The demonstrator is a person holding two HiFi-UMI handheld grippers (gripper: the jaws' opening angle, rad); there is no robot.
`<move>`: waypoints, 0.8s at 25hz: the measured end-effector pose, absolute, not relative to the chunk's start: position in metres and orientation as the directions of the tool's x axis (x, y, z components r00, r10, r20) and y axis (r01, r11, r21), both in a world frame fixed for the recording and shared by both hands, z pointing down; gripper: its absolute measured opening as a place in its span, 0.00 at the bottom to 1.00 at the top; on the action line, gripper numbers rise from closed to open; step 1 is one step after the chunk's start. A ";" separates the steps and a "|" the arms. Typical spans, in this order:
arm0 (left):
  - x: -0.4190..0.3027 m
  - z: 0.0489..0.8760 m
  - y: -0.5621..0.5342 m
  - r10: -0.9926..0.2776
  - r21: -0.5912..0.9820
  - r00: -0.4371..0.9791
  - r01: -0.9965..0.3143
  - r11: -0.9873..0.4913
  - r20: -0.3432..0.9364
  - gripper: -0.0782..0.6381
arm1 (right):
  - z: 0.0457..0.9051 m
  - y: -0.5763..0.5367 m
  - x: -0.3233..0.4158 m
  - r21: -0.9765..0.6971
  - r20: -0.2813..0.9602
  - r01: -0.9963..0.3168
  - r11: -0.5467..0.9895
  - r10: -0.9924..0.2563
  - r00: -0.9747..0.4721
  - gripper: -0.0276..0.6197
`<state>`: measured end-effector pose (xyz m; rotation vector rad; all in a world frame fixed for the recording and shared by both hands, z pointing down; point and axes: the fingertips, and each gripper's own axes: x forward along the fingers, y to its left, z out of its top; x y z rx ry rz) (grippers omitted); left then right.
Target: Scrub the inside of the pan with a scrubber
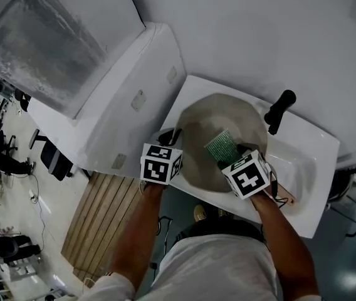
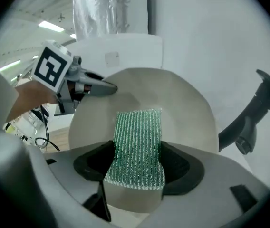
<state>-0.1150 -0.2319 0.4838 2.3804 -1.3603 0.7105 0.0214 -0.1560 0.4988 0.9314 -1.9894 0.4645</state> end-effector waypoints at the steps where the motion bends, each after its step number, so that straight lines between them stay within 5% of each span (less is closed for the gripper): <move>1: -0.115 0.483 -0.232 -0.713 0.019 0.426 -0.865 -0.502 0.557 0.16 | 0.493 -0.156 0.022 0.008 0.813 -0.771 0.637 -0.454 -0.366 0.51; 20: -0.103 0.461 -0.225 -0.743 0.000 0.427 -0.867 -0.498 0.516 0.17 | 0.421 -0.168 0.035 -0.102 0.480 -0.824 0.557 -0.698 -0.531 0.51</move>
